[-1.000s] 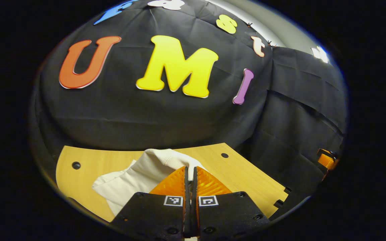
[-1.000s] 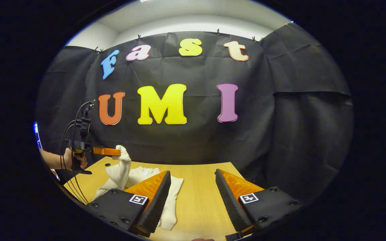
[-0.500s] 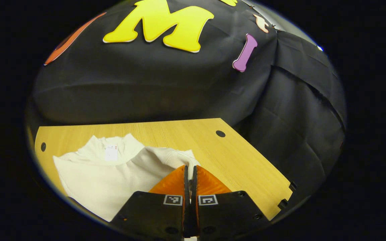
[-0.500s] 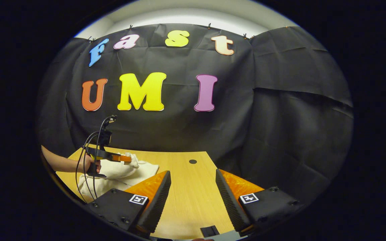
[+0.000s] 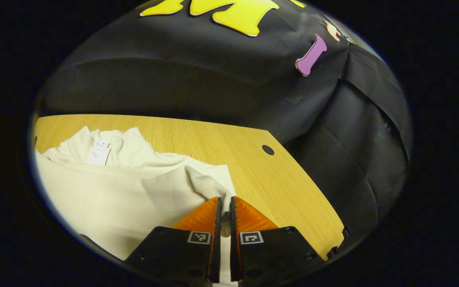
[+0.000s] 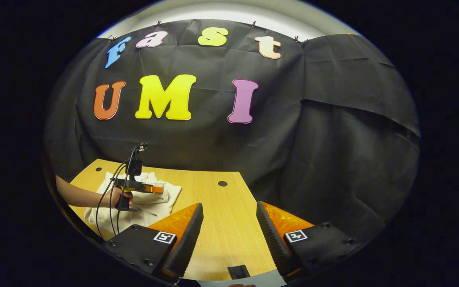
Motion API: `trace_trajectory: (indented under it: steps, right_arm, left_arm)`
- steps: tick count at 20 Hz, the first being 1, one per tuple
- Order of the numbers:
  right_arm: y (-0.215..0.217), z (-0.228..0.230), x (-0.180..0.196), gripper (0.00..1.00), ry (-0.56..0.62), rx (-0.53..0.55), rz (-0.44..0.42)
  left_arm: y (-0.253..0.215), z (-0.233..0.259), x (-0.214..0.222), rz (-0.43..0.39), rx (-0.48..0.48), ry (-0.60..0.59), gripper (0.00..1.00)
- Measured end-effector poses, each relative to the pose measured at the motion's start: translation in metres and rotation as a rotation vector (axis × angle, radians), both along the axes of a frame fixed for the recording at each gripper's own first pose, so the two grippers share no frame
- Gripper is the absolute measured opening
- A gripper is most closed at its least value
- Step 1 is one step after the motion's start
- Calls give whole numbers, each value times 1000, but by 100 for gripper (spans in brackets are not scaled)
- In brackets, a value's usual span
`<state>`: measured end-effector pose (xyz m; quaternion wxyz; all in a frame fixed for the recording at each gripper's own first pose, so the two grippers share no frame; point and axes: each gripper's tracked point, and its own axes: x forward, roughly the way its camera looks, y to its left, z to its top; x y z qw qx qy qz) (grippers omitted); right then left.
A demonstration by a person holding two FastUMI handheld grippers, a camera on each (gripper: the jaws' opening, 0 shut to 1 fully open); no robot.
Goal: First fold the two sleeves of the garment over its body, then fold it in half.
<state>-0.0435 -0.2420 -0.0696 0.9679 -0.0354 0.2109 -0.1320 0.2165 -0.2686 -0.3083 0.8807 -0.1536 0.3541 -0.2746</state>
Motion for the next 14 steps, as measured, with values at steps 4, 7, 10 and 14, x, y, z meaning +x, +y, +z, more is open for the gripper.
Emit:
trace_trajectory:
  steps: [4, 7, 10, 14]
  right_arm:
    - [5, -2, 11, 84, -2, 15, 8]
    - [25, -4, 24, 84, -20, 29, 51]
    - [54, -5, 39, 84, -39, 35, 113]
    - [98, -7, 51, 83, -68, 61, 195]
  left_arm:
    - [13, 4, 1, 37, 14, -16, 63]
    - [47, 24, -5, 97, 68, -85, 95]
    - [89, 49, -17, 162, 110, -153, 97]
    - [145, 111, -49, 265, 131, -285, 97]
